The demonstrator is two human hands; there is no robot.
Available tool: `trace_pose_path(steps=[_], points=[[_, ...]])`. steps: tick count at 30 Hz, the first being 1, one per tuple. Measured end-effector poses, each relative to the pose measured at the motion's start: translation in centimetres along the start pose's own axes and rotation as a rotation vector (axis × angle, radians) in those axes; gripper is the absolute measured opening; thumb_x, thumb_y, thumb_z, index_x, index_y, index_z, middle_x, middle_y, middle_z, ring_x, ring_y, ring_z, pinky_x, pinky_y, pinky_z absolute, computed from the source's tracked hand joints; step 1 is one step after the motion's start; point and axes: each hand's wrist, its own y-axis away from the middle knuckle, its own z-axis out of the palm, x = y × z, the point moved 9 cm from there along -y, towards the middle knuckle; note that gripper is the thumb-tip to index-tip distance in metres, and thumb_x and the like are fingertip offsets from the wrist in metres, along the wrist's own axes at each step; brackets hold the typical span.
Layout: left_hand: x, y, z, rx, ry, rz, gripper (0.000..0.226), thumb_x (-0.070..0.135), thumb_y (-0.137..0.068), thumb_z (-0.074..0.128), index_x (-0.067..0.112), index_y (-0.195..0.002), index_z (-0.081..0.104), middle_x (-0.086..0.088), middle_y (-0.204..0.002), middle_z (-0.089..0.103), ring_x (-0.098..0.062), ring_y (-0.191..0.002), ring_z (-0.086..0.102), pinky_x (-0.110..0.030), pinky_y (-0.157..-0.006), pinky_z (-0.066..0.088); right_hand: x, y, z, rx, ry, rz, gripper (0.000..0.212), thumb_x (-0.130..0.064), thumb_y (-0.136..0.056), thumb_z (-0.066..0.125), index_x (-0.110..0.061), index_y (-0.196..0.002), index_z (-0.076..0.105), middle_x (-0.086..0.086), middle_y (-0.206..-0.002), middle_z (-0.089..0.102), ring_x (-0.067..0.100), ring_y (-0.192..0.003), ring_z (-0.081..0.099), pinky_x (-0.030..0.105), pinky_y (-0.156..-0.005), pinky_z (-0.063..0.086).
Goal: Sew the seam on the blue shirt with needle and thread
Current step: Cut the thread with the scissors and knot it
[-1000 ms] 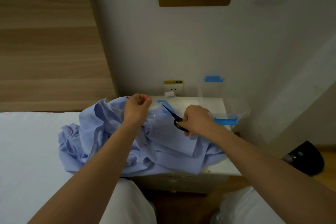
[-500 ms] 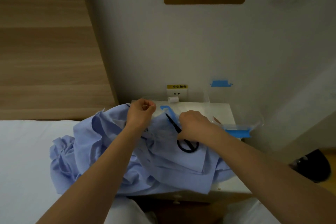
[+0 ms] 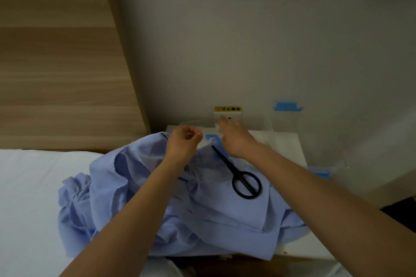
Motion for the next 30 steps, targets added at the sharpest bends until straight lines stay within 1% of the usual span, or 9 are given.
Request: trace_pose_path(steps=[4, 8, 11, 15, 21, 23, 26, 28, 30], points=[[-0.3, -0.6, -0.1, 0.008, 0.009, -0.007, 0.019, 0.012, -0.093, 0.057, 0.017, -0.075, 0.055, 0.002, -0.058, 0.049, -0.011, -0.054, 0.044, -0.027, -0.056, 0.039, 0.2, -1.2, 0.7, -0.004, 0.084, 0.019, 0.053, -0.008, -0.093, 0.051, -0.004, -0.142, 0.034, 0.018, -0.142, 0.036, 0.033, -0.129, 0.036, 0.039, -0.1, 0.038], [-0.6, -1.1, -0.1, 0.007, 0.001, -0.001, 0.011, 0.012, -0.093, 0.057, 0.01, -0.082, 0.059, 0.002, -0.058, 0.05, -0.011, -0.055, 0.045, -0.025, -0.055, 0.04, 0.4, -2.2, 0.3, 0.07, 0.173, 0.063, 0.04, 0.0, -0.087, 0.06, -0.002, -0.126, 0.05, 0.019, -0.136, 0.035, 0.034, -0.125, 0.037, 0.037, -0.093, 0.041], [-0.8, -1.1, -0.1, -0.002, -0.003, 0.001, 0.01, 0.01, -0.092, 0.057, 0.007, -0.083, 0.06, 0.001, -0.057, 0.05, -0.011, -0.053, 0.045, -0.025, -0.053, 0.039, 0.8, -2.9, -0.2, 0.162, 0.209, 0.062, 0.037, 0.004, -0.087, 0.058, -0.002, -0.122, 0.051, 0.018, -0.134, 0.041, 0.033, -0.121, 0.041, 0.036, -0.087, 0.041], [-1.2, -1.1, -0.2, -0.004, -0.001, -0.016, 0.01, 0.009, -0.092, 0.057, 0.007, -0.082, 0.06, 0.003, -0.055, 0.049, -0.009, -0.052, 0.044, -0.022, -0.051, 0.038, 0.9, -3.4, -0.4, 0.207, 0.199, 0.051, 0.025, -0.004, -0.092, 0.054, -0.003, -0.117, 0.052, 0.019, -0.117, 0.057, 0.032, -0.106, 0.055, 0.031, -0.068, 0.038], [-0.7, -0.7, -0.4, 0.02, -0.001, -0.022, 0.008, 0.011, -0.093, 0.055, 0.007, -0.089, 0.061, 0.0, -0.065, 0.056, -0.011, -0.057, 0.048, -0.021, -0.053, 0.039, 0.7, -2.2, -1.2, 0.253, 0.063, 0.032, 0.017, -0.015, -0.094, 0.053, -0.003, -0.106, 0.057, 0.018, -0.108, 0.061, 0.034, -0.096, 0.058, 0.03, -0.063, 0.035], [-0.3, -0.4, -0.7, 0.043, 0.0, -0.02, 0.009, 0.013, -0.094, 0.054, 0.008, -0.091, 0.061, -0.002, -0.072, 0.059, -0.011, -0.06, 0.05, -0.021, -0.055, 0.041, 0.7, -1.5, -1.2, 0.176, 0.041, 0.043, 0.018, -0.016, -0.093, 0.054, -0.002, -0.105, 0.056, 0.016, -0.107, 0.061, 0.032, -0.094, 0.059, 0.03, -0.063, 0.036], [0.4, 0.2, -0.8, 0.042, -0.019, 0.001, 0.01, 0.012, -0.094, 0.054, 0.008, -0.089, 0.06, -0.002, -0.071, 0.059, -0.012, -0.059, 0.049, -0.023, -0.055, 0.042, 0.8, 0.1, -0.7, -0.02, 0.087, 0.048, 0.023, -0.018, -0.093, 0.055, 0.0, -0.107, 0.06, 0.016, -0.107, 0.064, 0.029, -0.091, 0.06, 0.029, -0.063, 0.04], [0.6, 0.7, -0.8, 0.034, -0.045, 0.009, 0.009, 0.011, -0.094, 0.054, 0.008, -0.087, 0.059, -0.003, -0.069, 0.058, -0.013, -0.058, 0.049, -0.024, -0.055, 0.042, 0.5, 1.6, -1.0, -0.065, 0.062, 0.038, 0.026, -0.023, -0.095, 0.052, -0.001, -0.109, 0.056, 0.01, -0.102, 0.059, 0.025, -0.085, 0.053, 0.029, -0.059, 0.037], [0.7, 1.3, -0.9, 0.035, -0.072, 0.009, 0.01, 0.011, -0.093, 0.054, 0.01, -0.084, 0.058, -0.003, -0.066, 0.056, -0.015, -0.059, 0.048, -0.027, -0.057, 0.041, 0.0, 3.1, -0.9, -0.1, 0.049, 0.043, 0.023, -0.026, -0.098, 0.044, -0.006, -0.109, 0.051, 0.009, -0.099, 0.052, 0.023, -0.085, 0.047, 0.031, -0.064, 0.036]])
